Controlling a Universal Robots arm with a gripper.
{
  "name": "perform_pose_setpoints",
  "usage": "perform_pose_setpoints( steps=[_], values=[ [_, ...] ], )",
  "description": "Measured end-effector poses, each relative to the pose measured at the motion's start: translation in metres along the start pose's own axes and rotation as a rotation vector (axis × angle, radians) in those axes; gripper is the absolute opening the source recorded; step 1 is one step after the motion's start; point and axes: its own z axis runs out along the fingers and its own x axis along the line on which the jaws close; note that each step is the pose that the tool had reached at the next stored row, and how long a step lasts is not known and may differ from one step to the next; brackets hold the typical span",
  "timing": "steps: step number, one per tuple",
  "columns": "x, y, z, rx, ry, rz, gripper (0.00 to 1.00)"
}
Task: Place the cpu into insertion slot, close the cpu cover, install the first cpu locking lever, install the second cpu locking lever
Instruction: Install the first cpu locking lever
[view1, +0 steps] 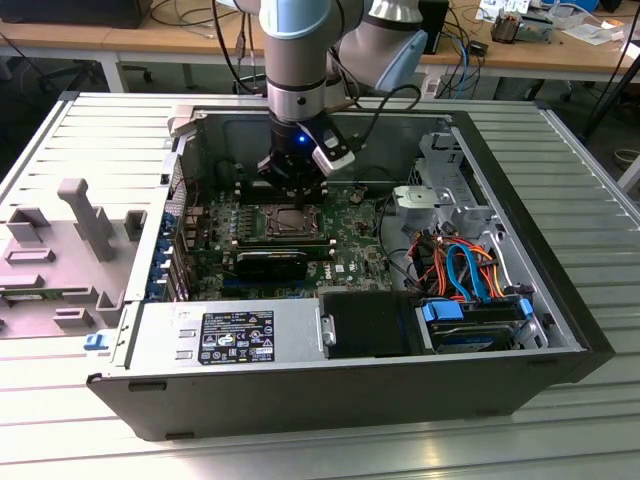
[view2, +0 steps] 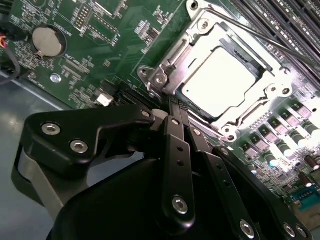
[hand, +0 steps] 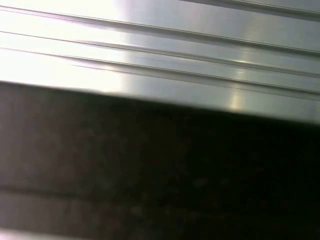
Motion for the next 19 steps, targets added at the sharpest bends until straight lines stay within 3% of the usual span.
perform_pose_setpoints(
  steps=[5, 8, 11, 16, 19],
  values=[
    [-0.0076, -0.0011, 0.0026, -0.0024, 0.0042, 0.000, 0.11],
    [-0.0072, -0.0017, 0.0022, -0.0397, -0.0005, 0.001, 0.11],
    [-0.0075, -0.0008, 0.0011, -0.0514, -0.0041, 0.002, 0.11],
    [-0.0081, -0.0009, -0.0117, -0.0506, -0.0045, 0.002, 0.11],
    [-0.0081, -0.0008, -0.0142, -0.0483, -0.0043, 0.002, 0.11]
  ],
)
